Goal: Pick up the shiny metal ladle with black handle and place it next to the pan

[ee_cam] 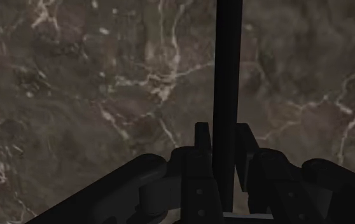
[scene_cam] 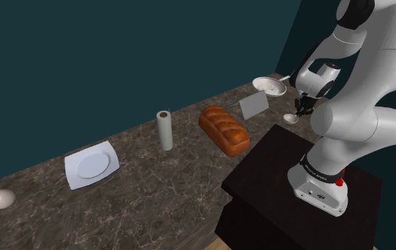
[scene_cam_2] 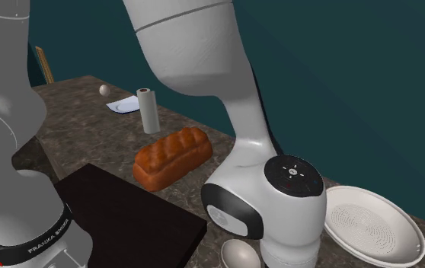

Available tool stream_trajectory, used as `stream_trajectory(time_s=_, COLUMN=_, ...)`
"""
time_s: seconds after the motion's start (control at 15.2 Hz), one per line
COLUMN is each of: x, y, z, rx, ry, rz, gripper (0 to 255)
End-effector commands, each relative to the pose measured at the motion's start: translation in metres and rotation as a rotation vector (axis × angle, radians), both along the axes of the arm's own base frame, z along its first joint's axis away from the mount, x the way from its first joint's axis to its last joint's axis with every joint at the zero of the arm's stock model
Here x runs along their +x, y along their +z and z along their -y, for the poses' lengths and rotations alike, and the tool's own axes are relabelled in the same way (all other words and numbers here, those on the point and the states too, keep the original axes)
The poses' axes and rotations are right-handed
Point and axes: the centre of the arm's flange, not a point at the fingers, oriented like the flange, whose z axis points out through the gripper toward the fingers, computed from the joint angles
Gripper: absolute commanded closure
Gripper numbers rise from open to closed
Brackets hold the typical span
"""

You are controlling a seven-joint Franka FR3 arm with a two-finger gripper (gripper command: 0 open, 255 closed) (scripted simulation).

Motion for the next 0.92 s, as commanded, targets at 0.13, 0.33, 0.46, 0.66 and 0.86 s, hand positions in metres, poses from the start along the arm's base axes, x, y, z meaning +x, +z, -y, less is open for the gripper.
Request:
stream_trajectory(time_s=0.13, x=0.000, y=-0.001, z=-0.001, rx=0.000, ry=0.000, rz=0.000, gripper=255)
stream_trajectory(time_s=0.33, x=0.000, y=-0.001, z=-0.001, rx=0.000, ry=0.000, rz=0.000, gripper=255)
stream_trajectory(time_s=0.46, x=0.000, y=-0.001, z=-0.001, rx=0.000, ry=0.000, rz=0.000, gripper=0)
stream_trajectory(time_s=0.66, x=0.000, y=-0.001, z=-0.001, rx=0.000, ry=0.000, rz=0.000, gripper=0)
stream_trajectory(time_s=0.86, x=-0.002, y=0.025, z=-0.004, rx=0.000, ry=0.000, rz=0.000, gripper=0)
